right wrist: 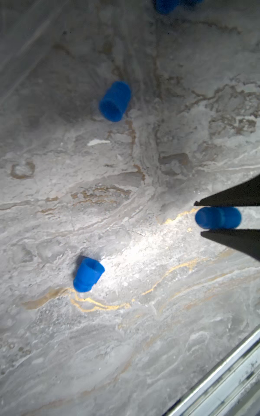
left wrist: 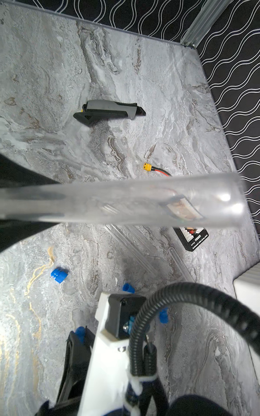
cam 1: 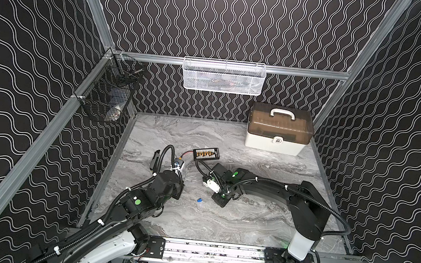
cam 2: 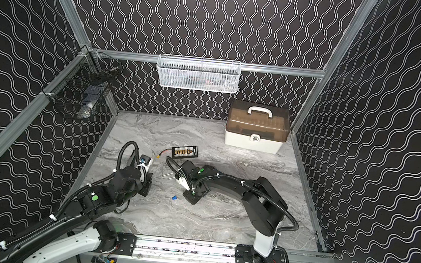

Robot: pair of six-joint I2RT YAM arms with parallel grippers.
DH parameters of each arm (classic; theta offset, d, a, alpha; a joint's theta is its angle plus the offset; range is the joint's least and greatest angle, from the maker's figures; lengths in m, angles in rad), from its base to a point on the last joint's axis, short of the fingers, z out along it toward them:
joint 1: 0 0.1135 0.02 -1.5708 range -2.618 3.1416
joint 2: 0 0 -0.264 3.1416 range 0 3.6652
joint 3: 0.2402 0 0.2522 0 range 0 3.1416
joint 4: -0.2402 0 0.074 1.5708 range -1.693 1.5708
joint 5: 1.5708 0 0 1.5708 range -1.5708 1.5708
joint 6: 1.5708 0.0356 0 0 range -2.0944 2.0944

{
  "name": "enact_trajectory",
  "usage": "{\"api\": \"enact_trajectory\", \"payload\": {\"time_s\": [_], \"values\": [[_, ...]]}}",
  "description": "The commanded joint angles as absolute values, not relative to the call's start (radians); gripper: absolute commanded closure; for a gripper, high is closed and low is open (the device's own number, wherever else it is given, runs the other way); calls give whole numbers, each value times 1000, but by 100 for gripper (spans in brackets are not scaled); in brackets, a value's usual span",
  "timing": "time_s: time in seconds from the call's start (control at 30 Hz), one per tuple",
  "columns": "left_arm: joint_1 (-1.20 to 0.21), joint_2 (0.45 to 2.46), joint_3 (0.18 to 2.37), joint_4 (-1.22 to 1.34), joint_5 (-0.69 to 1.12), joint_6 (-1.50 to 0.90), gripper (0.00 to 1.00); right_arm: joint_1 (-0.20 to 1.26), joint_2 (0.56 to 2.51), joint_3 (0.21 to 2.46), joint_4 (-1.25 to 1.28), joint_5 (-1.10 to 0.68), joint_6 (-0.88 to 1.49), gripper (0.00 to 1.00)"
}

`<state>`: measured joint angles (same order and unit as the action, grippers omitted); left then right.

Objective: Insert stoppers into test tubes
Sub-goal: Adjust the stopper at the center of the board.

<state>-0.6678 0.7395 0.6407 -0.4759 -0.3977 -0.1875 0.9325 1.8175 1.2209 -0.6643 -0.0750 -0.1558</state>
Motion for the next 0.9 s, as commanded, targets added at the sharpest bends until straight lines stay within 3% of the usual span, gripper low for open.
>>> {"api": "enact_trajectory", "payload": {"time_s": [0.0, 0.33, 0.6, 0.87], "values": [[-667, 729, 637, -479, -425, -206, 100, 921, 1835, 1213, -600, -133, -334, 84], [-667, 739, 636, -471, -419, -195, 100, 893, 1929, 1255, -645, -144, -396, 78], [-667, 739, 631, -469, -416, -199, 100, 891, 1936, 1250, -645, -127, -399, 66], [-667, 739, 631, -469, -416, -199, 100, 891, 1915, 1238, -655, -118, -412, 64]]}}
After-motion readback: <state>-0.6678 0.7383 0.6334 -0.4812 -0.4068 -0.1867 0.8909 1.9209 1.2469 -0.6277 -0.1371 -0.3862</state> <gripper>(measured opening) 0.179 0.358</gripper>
